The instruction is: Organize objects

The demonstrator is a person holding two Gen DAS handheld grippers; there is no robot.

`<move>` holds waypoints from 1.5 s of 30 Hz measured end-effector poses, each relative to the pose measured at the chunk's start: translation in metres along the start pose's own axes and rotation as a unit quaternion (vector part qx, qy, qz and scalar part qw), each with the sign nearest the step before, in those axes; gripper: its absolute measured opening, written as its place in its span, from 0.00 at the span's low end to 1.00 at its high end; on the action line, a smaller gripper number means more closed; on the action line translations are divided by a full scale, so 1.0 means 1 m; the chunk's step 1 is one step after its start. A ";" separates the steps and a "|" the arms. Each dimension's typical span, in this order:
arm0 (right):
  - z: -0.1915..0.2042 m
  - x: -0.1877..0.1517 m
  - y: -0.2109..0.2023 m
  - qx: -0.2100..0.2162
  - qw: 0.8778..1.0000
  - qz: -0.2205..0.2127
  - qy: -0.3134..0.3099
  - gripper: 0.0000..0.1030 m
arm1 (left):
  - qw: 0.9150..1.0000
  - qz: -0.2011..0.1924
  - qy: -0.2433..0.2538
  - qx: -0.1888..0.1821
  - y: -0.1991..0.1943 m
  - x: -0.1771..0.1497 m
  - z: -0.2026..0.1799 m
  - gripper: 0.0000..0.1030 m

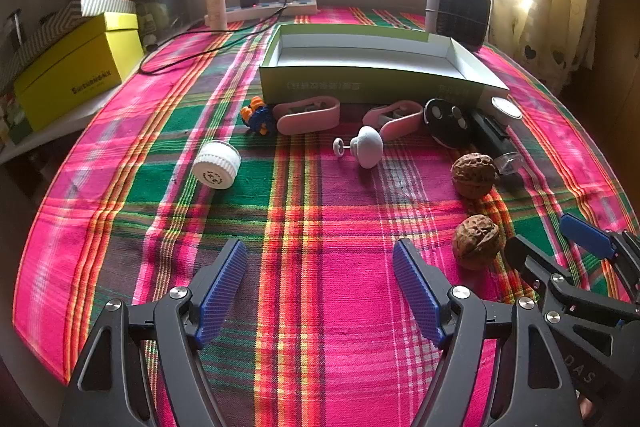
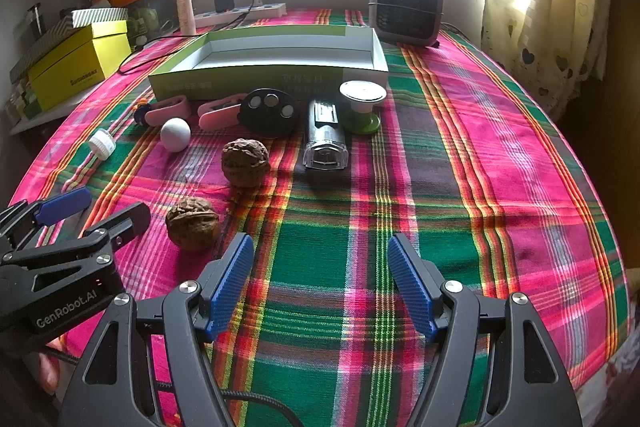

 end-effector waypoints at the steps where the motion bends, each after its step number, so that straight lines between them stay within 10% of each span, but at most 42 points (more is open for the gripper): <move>1: 0.000 0.000 0.000 0.000 1.000 0.000 0.000 0.68 | 1.000 0.000 0.000 0.000 0.000 0.000 0.000 0.73; 45: -0.003 0.001 0.003 0.013 1.000 0.001 -0.009 0.68 | 1.000 0.000 0.000 0.000 -0.003 -0.004 -0.002 0.73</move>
Point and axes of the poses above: each gripper's, at about its wrist camera, not at the fingertips, and y roughly the way its jaws point, z to its left, x to its top, the point moved 1 cm from there along y, roughly the way its jaws point, and after that the axes turned 12 degrees about y, right-handed, at the moved point
